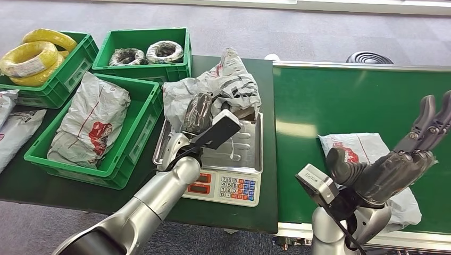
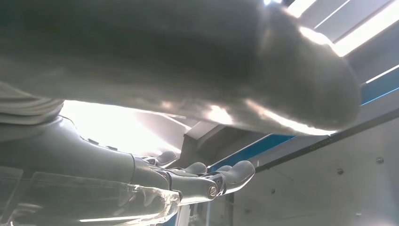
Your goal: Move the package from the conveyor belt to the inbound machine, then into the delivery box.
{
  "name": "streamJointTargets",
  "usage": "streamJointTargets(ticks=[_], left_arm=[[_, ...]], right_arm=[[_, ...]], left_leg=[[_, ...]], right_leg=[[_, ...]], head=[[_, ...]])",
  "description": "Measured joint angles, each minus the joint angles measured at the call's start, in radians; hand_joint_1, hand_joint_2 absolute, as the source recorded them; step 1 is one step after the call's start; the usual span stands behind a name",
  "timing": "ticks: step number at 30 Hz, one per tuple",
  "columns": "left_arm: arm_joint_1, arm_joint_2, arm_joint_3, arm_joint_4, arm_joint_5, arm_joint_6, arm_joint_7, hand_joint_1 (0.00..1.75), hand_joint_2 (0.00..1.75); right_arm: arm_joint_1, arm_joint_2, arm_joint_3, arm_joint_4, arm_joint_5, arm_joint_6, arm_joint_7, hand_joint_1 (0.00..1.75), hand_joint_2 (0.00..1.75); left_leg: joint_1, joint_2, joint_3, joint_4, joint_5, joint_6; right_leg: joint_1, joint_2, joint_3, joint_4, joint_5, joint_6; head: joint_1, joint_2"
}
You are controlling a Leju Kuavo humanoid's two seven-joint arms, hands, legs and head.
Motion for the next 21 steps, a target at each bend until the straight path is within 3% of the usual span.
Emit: streamJointTargets(ticks=[10, 16, 21], left_arm=[[-0.003, 0.022, 0.066, -0.08, 0.034, 0.037, -0.012, 1.69, 1.75], [-0.063, 0.107, 0.192, -0.206, 0.05, 0.089, 0.036, 1.61, 1.75], [-0.094, 0.168, 0.319, -0.249, 0.011, 0.157, 0.017, 1.59, 1.75]], right_arm=[[0.001, 0.0, 0.001, 0.0, -0.004, 0.0, -0.004, 0.0, 0.0], [0.007, 0.0, -0.005, 0.003, -0.033, 0.0, -0.029, 0.0, 0.0], [0.021, 0.0, -0.011, 0.009, -0.033, 0.0, -0.036, 0.0, 0.0]], left_leg=[[0.0, 0.0, -0.001, 0.0, 0.0, 0.0], [0.001, 0.001, -0.001, 0.0, 0.001, -0.001], [0.001, 0.001, -0.001, 0.0, 0.001, -0.001]], right_leg=[[0.0, 0.0, 0.0, 0.0, 0.0, 0.0], [0.001, 0.001, -0.002, 0.002, 0.0, 0.0], [0.001, 0.001, -0.002, 0.002, 0.0, -0.001]], head=[[0.0, 0.0], [0.0, 0.0], [0.0, 0.0]])
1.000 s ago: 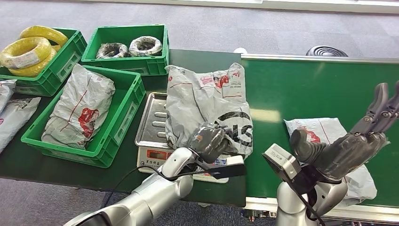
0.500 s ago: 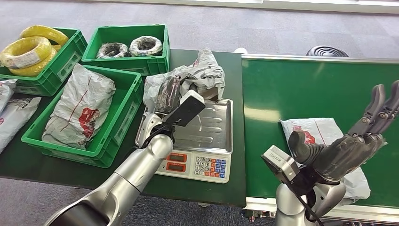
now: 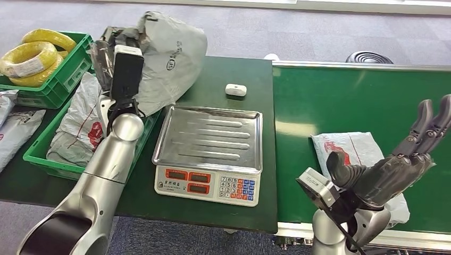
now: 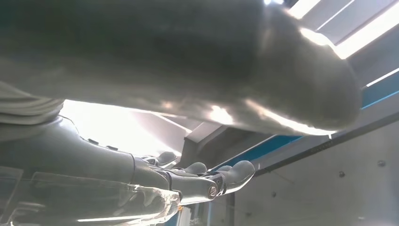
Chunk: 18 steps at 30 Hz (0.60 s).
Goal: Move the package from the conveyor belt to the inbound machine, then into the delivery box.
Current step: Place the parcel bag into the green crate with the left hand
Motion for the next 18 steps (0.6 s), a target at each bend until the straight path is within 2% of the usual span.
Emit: streamJointTargets(ticks=[8, 10, 15, 18], left_arm=[[0.001, 0.047, 0.382, -0.042, -0.094, 0.02, -0.128, 1.59, 1.75], [-0.01, 0.055, 0.504, -0.032, -0.163, 0.02, -0.172, 1.59, 1.75], [-0.045, 0.069, 0.876, 0.035, -0.347, 0.02, -0.299, 1.59, 1.75], [-0.045, 0.071, 0.996, 0.058, -0.362, 0.02, -0.311, 1.58, 1.75]], right_arm=[[0.035, 0.0, -0.01, 0.014, -0.004, 0.0, -0.027, 0.0, 0.0], [0.034, 0.0, -0.011, 0.017, 0.004, 0.0, -0.016, 0.0, 0.0], [0.032, 0.0, -0.012, 0.018, 0.017, 0.0, 0.008, 0.0, 0.0], [0.032, 0.0, -0.012, 0.018, 0.018, 0.0, 0.011, 0.0, 0.0]], left_leg=[[0.0, 0.0, -0.001, 0.0, 0.0, 0.0], [0.0, 0.001, -0.001, 0.0, 0.0, 0.0], [0.0, 0.003, 0.001, 0.0, 0.0, 0.0], [0.0, 0.001, 0.0, 0.0, 0.0, 0.0]], right_leg=[[0.0, 0.0, -0.001, 0.0, 0.0, 0.0], [0.0, 0.001, -0.001, 0.0, 0.0, 0.0], [0.0, 0.002, -0.001, 0.0, 0.0, 0.0], [0.0, 0.001, -0.001, 0.0, 0.0, 0.0]], head=[[0.0, 0.0], [0.0, 0.0], [0.0, 0.0], [0.0, 0.0]])
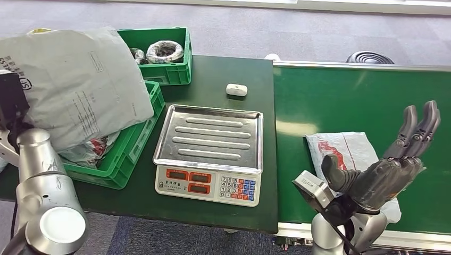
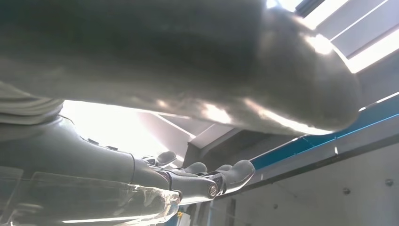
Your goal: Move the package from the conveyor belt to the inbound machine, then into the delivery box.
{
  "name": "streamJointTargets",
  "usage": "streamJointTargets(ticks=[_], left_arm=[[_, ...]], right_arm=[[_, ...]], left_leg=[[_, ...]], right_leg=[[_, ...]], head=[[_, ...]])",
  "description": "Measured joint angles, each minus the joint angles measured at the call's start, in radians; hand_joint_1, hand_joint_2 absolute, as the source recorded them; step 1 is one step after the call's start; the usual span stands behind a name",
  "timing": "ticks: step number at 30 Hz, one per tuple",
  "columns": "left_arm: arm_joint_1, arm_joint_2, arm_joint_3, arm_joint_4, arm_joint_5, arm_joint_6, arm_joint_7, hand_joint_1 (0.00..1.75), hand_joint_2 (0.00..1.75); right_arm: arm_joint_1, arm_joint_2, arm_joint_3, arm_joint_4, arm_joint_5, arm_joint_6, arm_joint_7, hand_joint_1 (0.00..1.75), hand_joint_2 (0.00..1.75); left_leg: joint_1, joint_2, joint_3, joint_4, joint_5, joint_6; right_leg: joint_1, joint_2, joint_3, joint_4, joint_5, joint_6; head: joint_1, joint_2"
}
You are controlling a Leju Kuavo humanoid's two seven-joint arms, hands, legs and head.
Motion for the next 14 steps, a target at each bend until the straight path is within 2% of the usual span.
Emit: streamJointTargets(ticks=[5, 11, 12, 13, 14], left_arm=[[0.005, -0.003, 0.104, 0.014, -0.013, 0.0, -0.005, 1.59, 1.75], [0.081, -0.006, 0.195, 0.011, -0.004, 0.0, -0.006, 1.59, 1.75], [0.093, -0.007, 0.208, 0.01, -0.01, 0.0, -0.006, 1.36, 1.75], [0.103, -0.008, 0.219, 0.01, -0.02, 0.0, -0.006, 0.96, 1.75], [0.107, -0.009, 0.225, 0.01, -0.023, 0.0, -0.006, 0.74, 1.75]], right_arm=[[0.0, 0.0, 0.0, 0.0, 0.001, 0.0, 0.0, 0.0, 0.0], [0.009, 0.0, 0.002, 0.0, 0.008, 0.0, 0.002, 0.0, 0.0], [0.011, 0.0, 0.004, 0.0, 0.009, 0.0, 0.003, 0.0, 0.0], [0.012, 0.0, 0.005, 0.0, 0.01, 0.0, 0.003, 0.0, 0.0], [0.012, 0.0, 0.005, 0.0, 0.01, 0.0, 0.003, 0.0, 0.0]], left_leg=[[0.0, 0.0, 0.0, 0.0, 0.0, 0.0], [0.0, 0.0, 0.0, 0.0, 0.0, 0.0], [0.0, 0.0, 0.0, 0.0, 0.0, 0.0], [0.0, 0.0, 0.0, 0.0, 0.0, 0.0], [0.0, 0.0, 0.0, 0.0, 0.0, 0.0]], right_leg=[[0.0, 0.0, 0.0, 0.0, 0.0, 0.0], [0.0, 0.0, 0.0, 0.0, 0.0, 0.0], [0.0, 0.0, -0.001, 0.0, 0.0, 0.0], [0.0, 0.0, 0.0, 0.0, 0.0, 0.0], [0.0, 0.0, 0.0, 0.0, 0.0, 0.0]], head=[[0.0, 0.0], [0.0, 0.0], [0.0, 0.0], [0.0, 0.0], [0.0, 0.0]])
